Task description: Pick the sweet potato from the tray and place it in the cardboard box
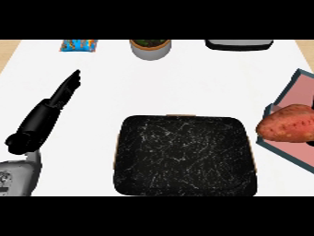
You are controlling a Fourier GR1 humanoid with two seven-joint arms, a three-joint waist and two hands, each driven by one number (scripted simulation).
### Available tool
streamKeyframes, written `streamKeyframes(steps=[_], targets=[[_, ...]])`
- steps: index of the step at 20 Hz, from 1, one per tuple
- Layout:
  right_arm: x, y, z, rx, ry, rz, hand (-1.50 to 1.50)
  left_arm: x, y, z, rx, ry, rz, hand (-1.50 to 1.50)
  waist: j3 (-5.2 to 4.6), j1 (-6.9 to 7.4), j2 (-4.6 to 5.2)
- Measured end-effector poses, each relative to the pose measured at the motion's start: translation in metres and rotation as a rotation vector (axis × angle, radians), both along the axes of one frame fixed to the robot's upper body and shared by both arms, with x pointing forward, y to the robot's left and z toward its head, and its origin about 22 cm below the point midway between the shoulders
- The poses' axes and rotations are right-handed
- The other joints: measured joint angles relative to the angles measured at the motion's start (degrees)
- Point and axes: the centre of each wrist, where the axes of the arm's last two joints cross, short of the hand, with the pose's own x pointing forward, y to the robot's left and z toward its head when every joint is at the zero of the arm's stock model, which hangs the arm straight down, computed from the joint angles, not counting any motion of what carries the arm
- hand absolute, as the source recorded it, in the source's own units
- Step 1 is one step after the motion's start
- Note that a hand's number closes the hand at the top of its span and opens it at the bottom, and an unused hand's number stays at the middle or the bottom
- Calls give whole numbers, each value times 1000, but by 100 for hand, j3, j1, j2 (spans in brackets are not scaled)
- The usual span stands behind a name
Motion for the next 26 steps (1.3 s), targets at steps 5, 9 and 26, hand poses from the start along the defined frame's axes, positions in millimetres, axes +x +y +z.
streamKeyframes(steps=[5,9,26], targets=[[31,-41,-6,-97,140,-34,150,6,-4,6,2,-7,-5,0,1,27,9],[50,-72,-15,-158,317,-35,150,5,-4,3,5,-7,-10,0,2,69,21],[88,-150,-50,-93,539,245,-150,4,-6,5,0,-8,-7,0,8,41,5]])
